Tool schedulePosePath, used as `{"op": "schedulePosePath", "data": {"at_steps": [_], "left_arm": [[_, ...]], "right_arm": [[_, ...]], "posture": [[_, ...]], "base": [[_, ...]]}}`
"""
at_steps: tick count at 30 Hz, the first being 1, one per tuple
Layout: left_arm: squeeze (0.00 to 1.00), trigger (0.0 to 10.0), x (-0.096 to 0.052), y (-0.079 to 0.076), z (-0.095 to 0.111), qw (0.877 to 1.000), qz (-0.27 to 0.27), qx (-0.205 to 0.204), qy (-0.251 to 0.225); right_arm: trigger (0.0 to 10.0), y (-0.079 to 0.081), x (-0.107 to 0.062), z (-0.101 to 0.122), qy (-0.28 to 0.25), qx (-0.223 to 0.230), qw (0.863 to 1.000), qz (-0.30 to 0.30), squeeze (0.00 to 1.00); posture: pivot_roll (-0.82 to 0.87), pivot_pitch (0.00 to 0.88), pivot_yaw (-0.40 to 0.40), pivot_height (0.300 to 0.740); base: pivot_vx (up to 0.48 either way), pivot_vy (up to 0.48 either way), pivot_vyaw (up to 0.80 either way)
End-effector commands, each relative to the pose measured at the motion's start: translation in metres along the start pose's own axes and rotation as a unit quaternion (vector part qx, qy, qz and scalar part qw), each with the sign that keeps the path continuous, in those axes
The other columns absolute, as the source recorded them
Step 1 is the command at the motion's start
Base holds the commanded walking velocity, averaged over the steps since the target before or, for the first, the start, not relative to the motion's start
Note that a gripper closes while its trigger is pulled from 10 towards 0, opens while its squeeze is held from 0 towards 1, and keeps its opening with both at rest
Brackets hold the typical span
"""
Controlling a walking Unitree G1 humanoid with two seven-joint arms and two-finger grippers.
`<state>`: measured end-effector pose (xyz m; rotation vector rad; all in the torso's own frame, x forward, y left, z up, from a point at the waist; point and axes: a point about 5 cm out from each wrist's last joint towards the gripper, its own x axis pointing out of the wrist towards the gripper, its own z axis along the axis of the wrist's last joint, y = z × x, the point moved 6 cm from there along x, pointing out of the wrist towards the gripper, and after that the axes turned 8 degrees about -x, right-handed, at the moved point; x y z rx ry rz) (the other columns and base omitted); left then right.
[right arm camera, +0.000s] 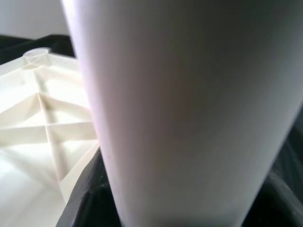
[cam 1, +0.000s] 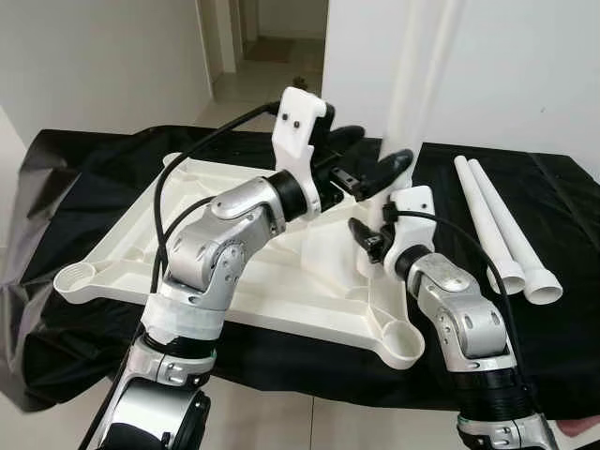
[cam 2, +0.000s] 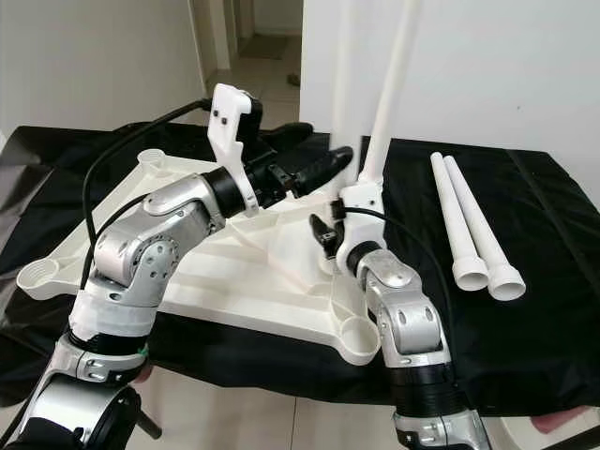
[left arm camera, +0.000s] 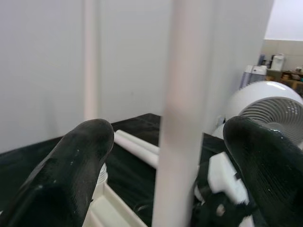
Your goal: Building children table
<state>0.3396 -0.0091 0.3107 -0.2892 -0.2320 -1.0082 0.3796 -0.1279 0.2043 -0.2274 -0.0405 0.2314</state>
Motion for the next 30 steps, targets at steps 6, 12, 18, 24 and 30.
{"op": "schedulePosePath", "data": {"at_steps": [6,12,18,24,30], "left_arm": [[0.00,10.0,-0.013,0.018,-0.010,0.998,0.064,-0.001,-0.001],[0.00,10.0,-0.027,0.039,-0.015,0.993,0.120,0.000,-0.015],[0.00,10.0,-0.039,0.057,-0.024,0.984,0.175,0.016,-0.008],[0.00,10.0,-0.054,0.078,-0.050,0.972,0.234,0.001,0.020],[0.00,10.0,-0.069,0.086,-0.077,0.964,0.264,-0.011,0.043]], "right_arm": [[10.0,-0.009,-0.001,0.002,-0.023,0.014,0.999,-0.038,0.00],[10.0,-0.008,-0.001,0.013,-0.064,0.030,0.997,-0.032,0.00],[10.0,-0.008,-0.003,0.017,-0.087,0.035,0.995,-0.032,0.00],[10.0,-0.004,-0.006,0.008,-0.095,0.028,0.994,-0.036,0.00],[10.0,-0.001,-0.014,-0.010,-0.089,0.032,0.994,-0.052,0.00]], "posture": [[-0.02,0.000,0.040,0.740],[-0.02,0.007,0.024,0.740],[-0.04,0.000,0.024,0.740],[-0.05,0.000,0.072,0.740],[-0.05,0.000,0.101,0.740]], "base": [[0.000,0.000,0.00],[0.000,0.000,0.00],[0.000,0.000,0.00],[0.000,0.000,0.00],[0.000,0.000,0.00]]}}
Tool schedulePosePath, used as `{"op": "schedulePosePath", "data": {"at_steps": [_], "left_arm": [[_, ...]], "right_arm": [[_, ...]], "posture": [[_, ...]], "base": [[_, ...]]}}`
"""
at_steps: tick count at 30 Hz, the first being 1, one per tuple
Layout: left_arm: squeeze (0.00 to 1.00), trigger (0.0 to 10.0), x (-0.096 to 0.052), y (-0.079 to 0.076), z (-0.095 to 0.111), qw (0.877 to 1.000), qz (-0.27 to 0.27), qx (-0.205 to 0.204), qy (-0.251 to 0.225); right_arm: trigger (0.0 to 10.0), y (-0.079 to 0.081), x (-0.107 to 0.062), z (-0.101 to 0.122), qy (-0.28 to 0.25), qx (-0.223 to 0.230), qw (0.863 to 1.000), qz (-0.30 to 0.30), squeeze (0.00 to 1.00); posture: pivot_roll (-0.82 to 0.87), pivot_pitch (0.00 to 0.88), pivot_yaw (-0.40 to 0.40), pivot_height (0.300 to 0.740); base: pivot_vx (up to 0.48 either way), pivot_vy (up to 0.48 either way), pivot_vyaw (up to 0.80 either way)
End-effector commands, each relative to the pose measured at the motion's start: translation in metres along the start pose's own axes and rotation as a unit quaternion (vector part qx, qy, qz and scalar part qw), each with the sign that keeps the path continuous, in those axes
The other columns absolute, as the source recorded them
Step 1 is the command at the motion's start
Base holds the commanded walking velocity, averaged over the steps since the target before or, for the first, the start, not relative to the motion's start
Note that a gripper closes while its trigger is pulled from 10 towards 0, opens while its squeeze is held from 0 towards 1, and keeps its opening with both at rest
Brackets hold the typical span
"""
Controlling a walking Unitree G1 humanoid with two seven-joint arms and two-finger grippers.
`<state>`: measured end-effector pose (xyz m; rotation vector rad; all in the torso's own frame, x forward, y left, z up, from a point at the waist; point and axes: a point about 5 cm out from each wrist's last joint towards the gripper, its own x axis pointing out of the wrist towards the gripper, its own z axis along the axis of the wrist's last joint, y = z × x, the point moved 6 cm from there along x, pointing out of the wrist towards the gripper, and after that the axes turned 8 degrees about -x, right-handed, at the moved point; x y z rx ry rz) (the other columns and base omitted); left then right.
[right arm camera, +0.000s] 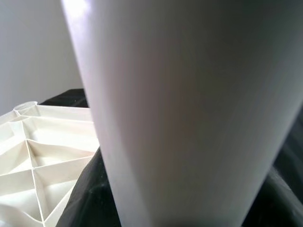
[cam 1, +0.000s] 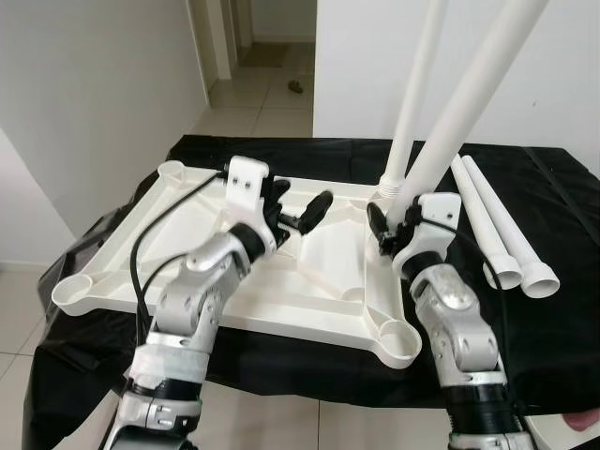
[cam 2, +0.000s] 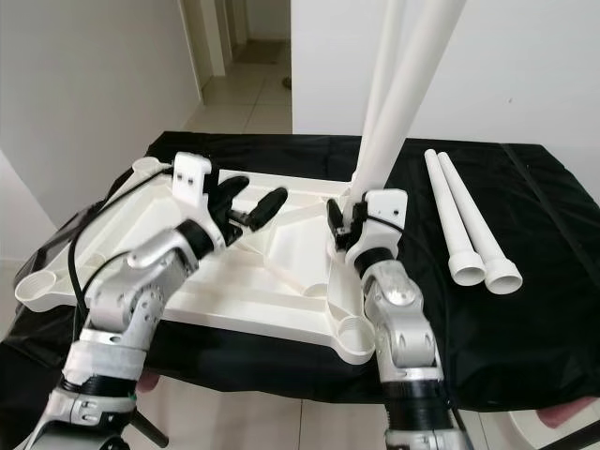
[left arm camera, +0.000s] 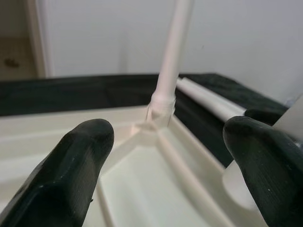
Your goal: Building children table
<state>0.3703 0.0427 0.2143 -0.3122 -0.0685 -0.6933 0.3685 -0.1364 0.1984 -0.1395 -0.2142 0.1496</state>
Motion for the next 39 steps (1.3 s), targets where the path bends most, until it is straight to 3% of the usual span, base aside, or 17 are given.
{"op": "schedulePosePath", "data": {"at_steps": [1,4,5,9,13,23,26,28,32,33,39], "left_arm": [[0.00,10.0,-0.005,0.024,-0.003,0.995,0.099,0.008,-0.008],[0.00,10.0,-0.007,0.026,-0.005,0.995,0.103,0.009,-0.005],[0.00,10.0,-0.007,0.026,-0.009,0.995,0.101,0.004,0.004],[0.00,10.0,-0.007,0.026,-0.010,0.995,0.098,0.006,0.007],[0.00,10.0,-0.001,0.027,-0.007,0.995,0.094,0.013,0.009],[0.00,10.0,0.000,0.030,-0.009,0.994,0.102,0.023,0.019],[0.00,10.0,-0.001,0.030,-0.010,0.994,0.102,0.025,0.023],[0.00,10.0,-0.003,0.027,-0.013,0.994,0.098,0.035,0.026],[0.00,10.0,-0.004,0.026,-0.014,0.994,0.096,0.042,0.027],[0.00,10.0,-0.008,0.028,-0.016,0.994,0.097,0.046,0.024],[0.00,10.0,-0.011,0.035,-0.014,0.992,0.115,0.058,0.020]], "right_arm": [[10.0,0.003,-0.002,-0.003,-0.003,0.000,1.000,-0.001,0.00],[10.0,0.003,-0.004,-0.007,0.002,0.001,1.000,-0.003,0.00],[10.0,0.004,-0.006,-0.008,-0.003,-0.010,1.000,-0.004,0.00],[10.0,0.003,-0.006,-0.007,-0.006,-0.013,1.000,-0.005,0.00],[10.0,-0.003,-0.002,0.000,-0.027,-0.026,0.999,-0.013,0.00],[10.0,-0.004,0.007,0.004,-0.041,-0.025,0.999,-0.017,0.00],[10.0,-0.004,0.008,0.004,-0.042,-0.019,0.999,-0.017,0.00],[10.0,-0.003,0.007,0.003,-0.039,-0.016,0.999,-0.014,0.00],[10.0,-0.002,0.007,0.002,-0.038,-0.019,0.999,-0.011,0.00],[10.0,-0.002,0.008,0.003,-0.038,-0.006,0.999,-0.009,0.00],[10.0,-0.004,0.010,0.010,-0.052,-0.008,0.999,-0.005,0.00]], "posture": [[-0.05,0.000,0.101,0.740],[-0.06,0.000,0.117,0.740],[-0.08,0.000,0.163,0.740],[-0.08,0.000,0.163,0.740],[-0.11,0.000,0.222,0.740],[-0.10,0.000,0.234,0.740],[-0.09,0.000,0.212,0.740],[-0.05,0.000,0.139,0.740],[-0.05,0.000,0.139,0.740],[-0.01,0.000,0.056,0.740],[0.00,0.000,0.038,0.740]], "base": [[0.000,0.000,0.00],[0.000,0.000,0.00],[0.000,0.000,0.00],[0.000,0.000,0.00],[0.000,0.000,0.00],[0.000,0.000,0.00],[0.000,0.000,0.00],[0.000,0.000,0.00],[0.000,0.000,0.00],[0.000,0.000,0.00],[0.000,0.000,0.00]]}}
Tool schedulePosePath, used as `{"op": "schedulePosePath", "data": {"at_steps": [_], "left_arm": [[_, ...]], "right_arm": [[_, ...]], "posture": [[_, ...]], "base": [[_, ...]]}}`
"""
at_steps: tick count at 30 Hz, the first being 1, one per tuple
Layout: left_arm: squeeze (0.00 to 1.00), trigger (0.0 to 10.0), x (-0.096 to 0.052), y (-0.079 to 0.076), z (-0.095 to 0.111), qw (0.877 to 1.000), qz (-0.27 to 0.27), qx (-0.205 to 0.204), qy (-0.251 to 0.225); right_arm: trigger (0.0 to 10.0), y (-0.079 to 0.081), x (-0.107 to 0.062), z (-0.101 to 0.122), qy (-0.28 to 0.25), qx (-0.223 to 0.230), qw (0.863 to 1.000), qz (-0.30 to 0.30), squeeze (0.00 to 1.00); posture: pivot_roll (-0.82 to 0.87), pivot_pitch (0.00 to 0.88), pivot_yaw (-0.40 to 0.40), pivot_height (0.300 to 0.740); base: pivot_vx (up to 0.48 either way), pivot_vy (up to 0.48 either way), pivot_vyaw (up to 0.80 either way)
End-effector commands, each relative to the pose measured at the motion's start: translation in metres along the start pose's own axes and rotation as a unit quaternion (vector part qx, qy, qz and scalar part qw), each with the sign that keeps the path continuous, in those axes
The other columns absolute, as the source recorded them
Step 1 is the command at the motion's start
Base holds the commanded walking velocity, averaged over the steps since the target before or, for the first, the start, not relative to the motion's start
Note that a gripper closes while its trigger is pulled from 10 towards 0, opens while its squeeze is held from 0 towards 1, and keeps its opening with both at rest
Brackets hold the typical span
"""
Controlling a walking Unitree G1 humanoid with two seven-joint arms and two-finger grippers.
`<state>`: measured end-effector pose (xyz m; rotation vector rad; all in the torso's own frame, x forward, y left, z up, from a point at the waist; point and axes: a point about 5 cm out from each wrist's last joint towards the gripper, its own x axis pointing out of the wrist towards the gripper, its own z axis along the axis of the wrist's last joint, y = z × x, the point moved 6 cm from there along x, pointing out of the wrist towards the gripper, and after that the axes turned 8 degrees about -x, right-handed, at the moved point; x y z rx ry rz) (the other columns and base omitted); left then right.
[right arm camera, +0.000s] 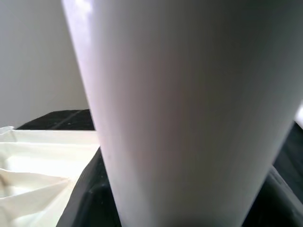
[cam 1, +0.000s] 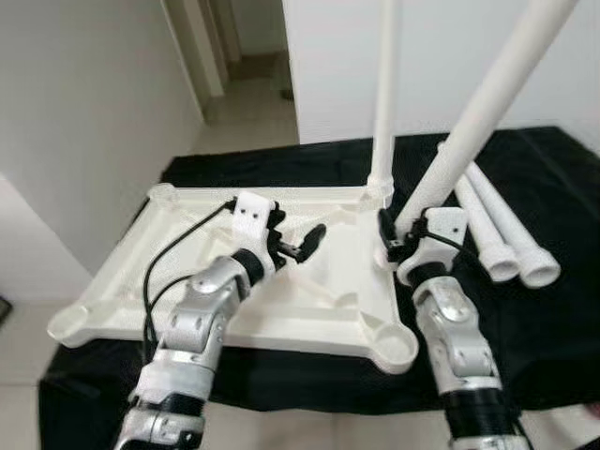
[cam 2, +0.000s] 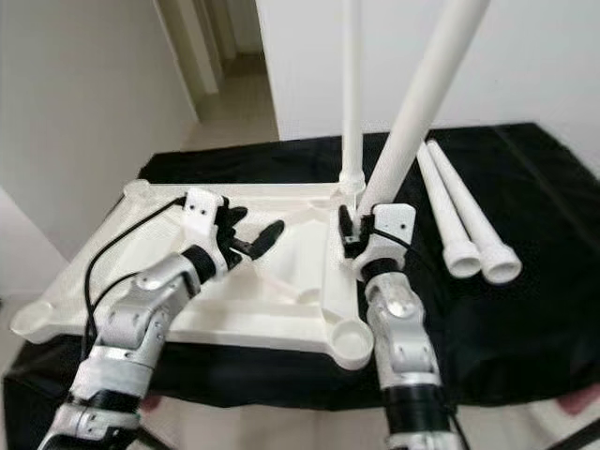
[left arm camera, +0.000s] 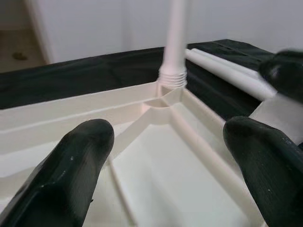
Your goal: Building children table
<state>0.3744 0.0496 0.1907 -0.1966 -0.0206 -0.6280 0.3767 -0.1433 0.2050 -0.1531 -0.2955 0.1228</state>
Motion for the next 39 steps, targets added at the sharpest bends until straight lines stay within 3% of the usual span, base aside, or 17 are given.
{"op": "schedulePosePath", "data": {"at_steps": [1,7,15,17,21,22,23,26,33,39], "left_arm": [[0.00,10.0,-0.005,0.022,0.004,0.997,0.080,0.007,-0.013],[0.00,10.0,-0.010,0.027,0.005,0.996,0.093,0.003,-0.014],[0.00,10.0,-0.011,0.031,0.005,0.995,0.095,0.003,-0.015],[0.00,10.0,-0.006,0.018,0.005,0.998,0.061,0.018,-0.014],[0.00,10.0,-0.005,0.013,0.004,0.999,0.048,0.024,-0.012],[0.00,10.0,-0.005,-0.002,0.001,0.999,0.012,0.037,-0.006],[0.00,10.0,-0.012,-0.033,-0.017,0.995,-0.071,0.061,0.024],[0.00,10.0,-0.019,-0.051,-0.031,0.988,-0.123,0.085,0.048],[0.00,10.0,-0.028,-0.064,-0.063,0.969,-0.184,0.129,0.106],[0.00,10.0,-0.024,-0.064,-0.060,0.970,-0.184,0.127,0.101]], "right_arm": [[10.0,0.005,0.002,0.006,-0.013,0.004,1.000,0.010,0.00],[10.0,-0.003,0.004,0.010,-0.016,0.003,1.000,0.004,0.00],[10.0,-0.003,-0.007,0.005,-0.007,-0.007,1.000,0.007,0.00],[10.0,-0.005,-0.009,0.004,-0.005,-0.007,1.000,0.007,0.00],[10.0,-0.006,-0.009,0.004,-0.004,-0.007,1.000,0.006,0.00],[10.0,-0.007,-0.009,0.003,-0.003,-0.009,1.000,0.003,0.00],[10.0,-0.011,-0.010,0.003,-0.001,-0.013,1.000,-0.006,0.00],[10.0,-0.013,-0.012,0.002,0.001,-0.014,1.000,-0.011,0.00],[10.0,-0.015,-0.015,-0.001,0.006,-0.016,1.000,-0.016,0.00],[10.0,-0.019,-0.018,0.000,0.008,-0.017,1.000,-0.025,0.00]], "posture": [[0.00,0.000,0.038,0.740],[0.01,0.000,0.024,0.740],[-0.02,0.003,0.035,0.740],[-0.03,0.007,0.036,0.740],[-0.03,0.008,0.038,0.740],[-0.03,0.009,0.040,0.740],[-0.03,0.014,0.047,0.740],[-0.03,0.017,0.046,0.740],[-0.03,0.020,0.063,0.740],[-0.04,0.022,0.063,0.740]], "base": [[0.000,0.000,0.00],[0.000,0.000,0.00],[0.000,0.000,0.00],[0.000,0.000,0.00],[0.000,0.000,0.00],[0.000,0.000,0.00],[0.000,0.000,0.00],[0.000,0.000,0.00],[0.000,0.000,0.00],[0.000,0.000,0.00]]}}
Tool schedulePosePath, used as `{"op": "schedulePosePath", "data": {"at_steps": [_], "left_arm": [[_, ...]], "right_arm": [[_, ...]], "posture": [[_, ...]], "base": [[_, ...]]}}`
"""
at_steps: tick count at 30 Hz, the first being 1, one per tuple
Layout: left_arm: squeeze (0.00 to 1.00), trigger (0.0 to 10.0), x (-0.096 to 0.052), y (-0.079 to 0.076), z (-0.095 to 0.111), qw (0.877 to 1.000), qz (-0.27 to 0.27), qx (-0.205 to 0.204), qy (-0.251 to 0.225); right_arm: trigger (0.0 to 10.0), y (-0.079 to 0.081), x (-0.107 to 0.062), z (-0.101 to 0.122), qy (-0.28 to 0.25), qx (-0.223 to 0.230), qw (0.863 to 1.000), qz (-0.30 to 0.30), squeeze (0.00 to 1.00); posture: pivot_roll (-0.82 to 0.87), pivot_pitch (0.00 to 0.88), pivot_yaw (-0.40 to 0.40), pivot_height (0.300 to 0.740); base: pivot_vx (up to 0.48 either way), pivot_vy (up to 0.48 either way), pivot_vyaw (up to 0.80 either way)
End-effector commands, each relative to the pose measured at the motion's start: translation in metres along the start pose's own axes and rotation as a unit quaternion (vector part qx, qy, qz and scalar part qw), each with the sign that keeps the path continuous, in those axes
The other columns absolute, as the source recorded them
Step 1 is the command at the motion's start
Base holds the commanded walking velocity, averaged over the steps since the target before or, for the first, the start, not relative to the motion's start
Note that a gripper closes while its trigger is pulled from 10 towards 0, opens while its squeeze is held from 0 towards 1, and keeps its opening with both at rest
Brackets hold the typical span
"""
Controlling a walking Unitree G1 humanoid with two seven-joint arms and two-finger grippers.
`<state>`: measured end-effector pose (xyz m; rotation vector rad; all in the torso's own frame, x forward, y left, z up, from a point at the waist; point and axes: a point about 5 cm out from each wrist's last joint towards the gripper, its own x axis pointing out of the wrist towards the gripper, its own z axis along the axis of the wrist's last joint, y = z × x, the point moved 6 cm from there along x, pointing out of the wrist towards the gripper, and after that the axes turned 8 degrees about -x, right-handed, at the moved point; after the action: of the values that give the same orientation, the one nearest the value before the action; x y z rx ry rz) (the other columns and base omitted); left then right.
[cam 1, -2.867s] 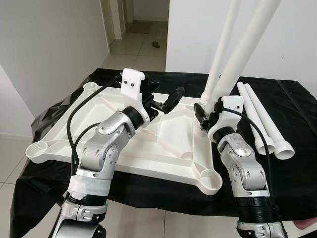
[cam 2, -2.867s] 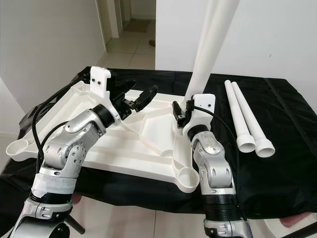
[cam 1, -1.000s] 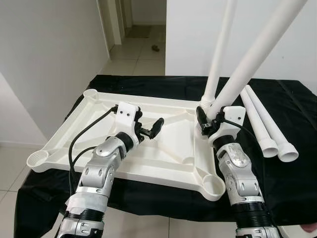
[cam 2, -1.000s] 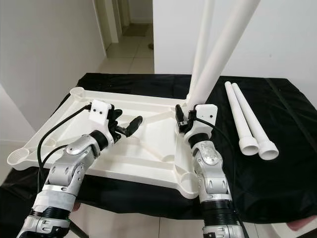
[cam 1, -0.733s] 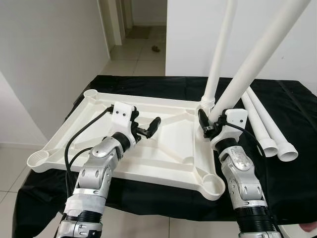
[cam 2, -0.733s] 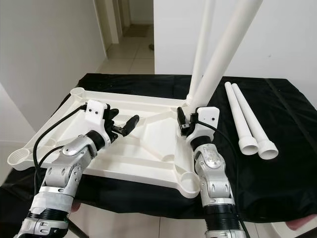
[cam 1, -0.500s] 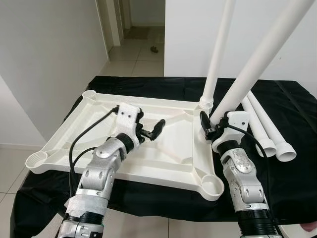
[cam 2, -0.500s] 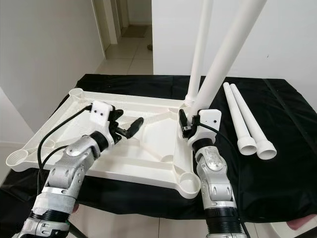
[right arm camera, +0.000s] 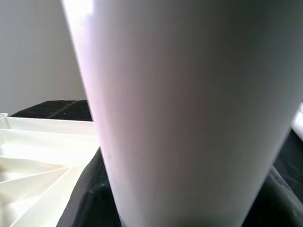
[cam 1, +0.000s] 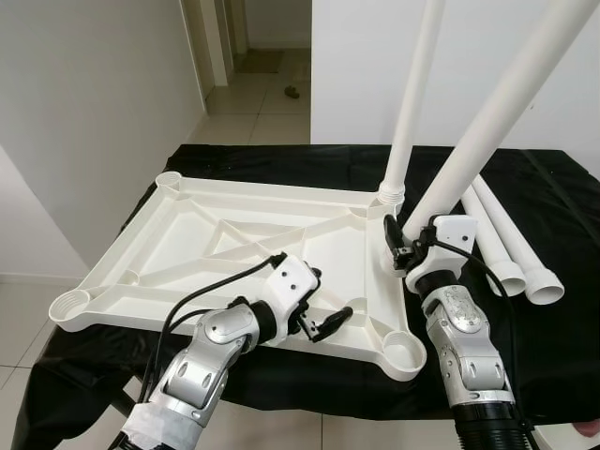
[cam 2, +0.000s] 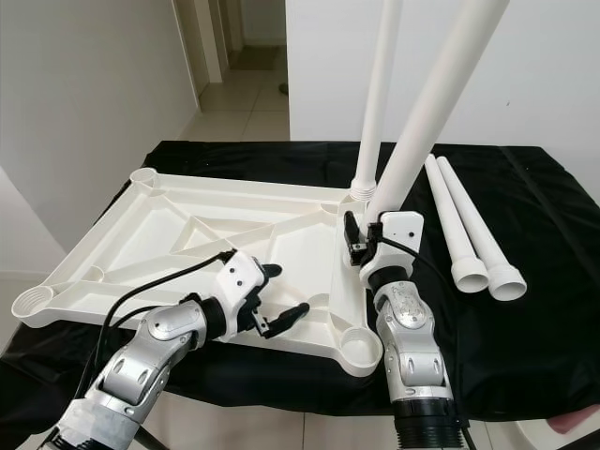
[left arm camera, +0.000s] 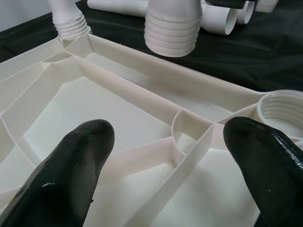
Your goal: Building children table
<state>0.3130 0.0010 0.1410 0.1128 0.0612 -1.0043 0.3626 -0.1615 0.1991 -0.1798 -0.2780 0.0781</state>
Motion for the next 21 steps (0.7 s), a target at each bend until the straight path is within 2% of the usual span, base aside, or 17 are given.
{"op": "schedulePosePath", "data": {"at_steps": [1,8,13,17,21], "left_arm": [[0.00,10.0,0.001,0.004,0.002,1.000,0.005,0.006,-0.003],[0.00,10.0,0.002,0.003,0.005,1.000,0.010,0.011,-0.010],[0.00,10.0,0.001,-0.021,-0.011,0.998,-0.044,0.032,0.019],[0.00,10.0,0.001,-0.022,-0.011,0.998,-0.047,0.031,0.019],[0.00,10.0,0.000,-0.032,-0.021,0.996,-0.069,0.035,0.035]], "right_arm": [[10.0,-0.004,-0.002,0.003,-0.002,-0.001,1.000,-0.008,0.00],[10.0,-0.002,-0.006,0.000,0.004,0.000,1.000,-0.003,0.00],[10.0,0.003,0.000,0.002,0.001,0.001,1.000,0.009,0.00],[10.0,0.003,0.000,0.002,0.001,0.001,1.000,0.009,0.00],[10.0,0.002,0.000,0.003,0.000,0.001,1.000,0.008,0.00]], "posture": [[-0.04,0.020,0.057,0.740],[-0.02,0.021,0.038,0.740],[0.00,0.020,0.032,0.740],[0.00,0.020,0.032,0.740],[-0.01,0.022,0.042,0.740]], "base": [[0.000,0.000,0.00],[0.000,0.000,0.00],[0.000,0.000,0.00],[0.000,0.000,0.00],[0.000,0.000,0.00]]}}
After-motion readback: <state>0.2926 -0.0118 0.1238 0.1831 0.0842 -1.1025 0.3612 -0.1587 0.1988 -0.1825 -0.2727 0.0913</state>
